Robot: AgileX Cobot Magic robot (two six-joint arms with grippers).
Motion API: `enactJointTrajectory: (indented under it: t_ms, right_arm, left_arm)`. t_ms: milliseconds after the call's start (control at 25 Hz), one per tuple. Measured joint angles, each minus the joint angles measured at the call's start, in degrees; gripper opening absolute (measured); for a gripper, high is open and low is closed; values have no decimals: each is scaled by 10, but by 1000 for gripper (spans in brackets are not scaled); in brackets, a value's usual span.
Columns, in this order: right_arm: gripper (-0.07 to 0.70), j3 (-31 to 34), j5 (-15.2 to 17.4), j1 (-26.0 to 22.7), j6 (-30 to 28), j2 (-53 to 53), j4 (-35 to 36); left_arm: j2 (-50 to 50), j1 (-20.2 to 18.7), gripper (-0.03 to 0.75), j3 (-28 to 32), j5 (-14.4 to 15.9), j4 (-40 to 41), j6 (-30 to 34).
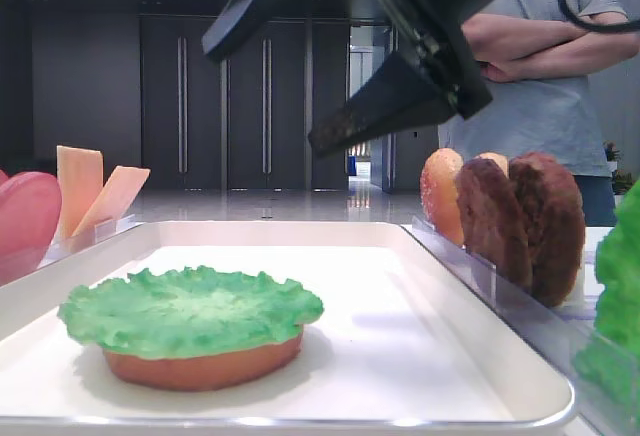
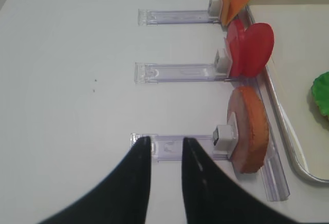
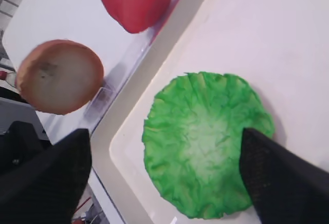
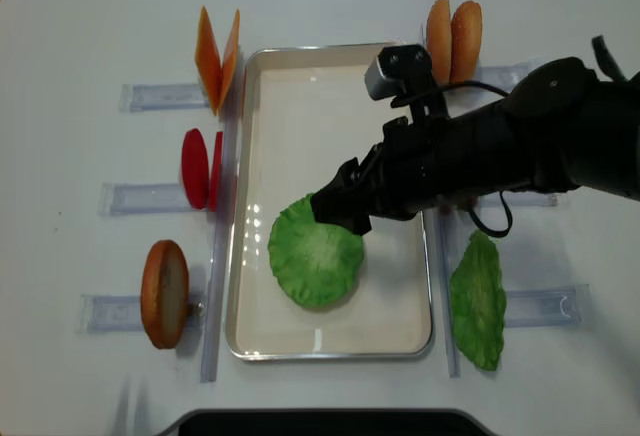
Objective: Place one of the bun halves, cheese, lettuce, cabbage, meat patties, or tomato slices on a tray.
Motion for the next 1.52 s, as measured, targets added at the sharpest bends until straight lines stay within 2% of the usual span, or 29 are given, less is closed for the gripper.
enactJointTrajectory:
  t_ms: [80,200,320,560,800,1000,1160,1320,1520]
  right_arm:
    - [560,0,1,-2,9,-29,-15]
    - [560,0,2,-13,51,-68,-60]
    - [560,0,7,-36,126,-105,-145]
    - [560,0,47,-92,302,-176,-337]
    - [560,0,114,-159,456,-234,-532]
    - [560,0,206,-215,565,-252,-680]
    - [560,0,272,-267,613,-262,-770]
    - [560,0,317,-312,653,-282,-837]
    - [560,19,333,-350,682,-333,-869]
  left_arm:
    - [0,0,159,0,0,0,0]
    - [0,0,159,0,0,0,0]
    - [0,0,159,0,0,0,0]
    - [0,0,159,0,0,0,0]
    - [0,0,159,0,0,0,0]
    - [0,0,159,0,0,0,0]
    - [0,0,159,0,0,0,0]
    - [0,0,159,0,0,0,0]
    - [0,0,159,0,0,0,0]
